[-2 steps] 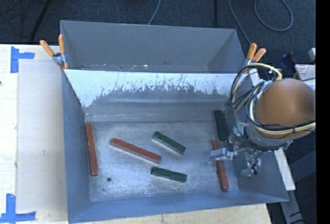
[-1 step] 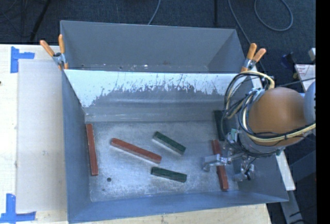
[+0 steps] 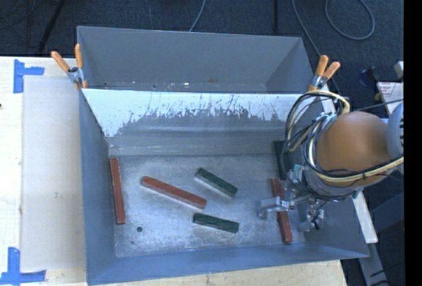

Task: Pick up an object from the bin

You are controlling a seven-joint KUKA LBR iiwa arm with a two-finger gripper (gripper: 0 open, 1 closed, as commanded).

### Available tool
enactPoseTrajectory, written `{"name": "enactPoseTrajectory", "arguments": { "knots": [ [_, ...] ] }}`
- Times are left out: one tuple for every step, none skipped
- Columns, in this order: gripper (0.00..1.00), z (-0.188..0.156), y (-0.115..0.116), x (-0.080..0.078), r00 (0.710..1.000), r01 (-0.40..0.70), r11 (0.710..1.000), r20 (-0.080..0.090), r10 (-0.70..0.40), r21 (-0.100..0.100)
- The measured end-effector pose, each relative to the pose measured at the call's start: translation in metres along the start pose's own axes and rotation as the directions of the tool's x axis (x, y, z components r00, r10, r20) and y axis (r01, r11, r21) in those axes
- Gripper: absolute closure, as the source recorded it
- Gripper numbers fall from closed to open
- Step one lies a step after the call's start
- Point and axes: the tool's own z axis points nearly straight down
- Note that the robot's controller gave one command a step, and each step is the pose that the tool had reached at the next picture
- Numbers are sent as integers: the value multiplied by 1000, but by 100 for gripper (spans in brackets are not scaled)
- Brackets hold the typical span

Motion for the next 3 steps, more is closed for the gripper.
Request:
{"name": "enactPoseTrajectory", "arguments": {
  "knots": [
    [100,1,0,2,1000,2,1000,-4,-2,0],
    [100,-58,-1,0,1000,-1,1000,-3,1,7],
    [100,-94,-1,-1,1000,-5,1000,-3,5,5]
  ]
}}
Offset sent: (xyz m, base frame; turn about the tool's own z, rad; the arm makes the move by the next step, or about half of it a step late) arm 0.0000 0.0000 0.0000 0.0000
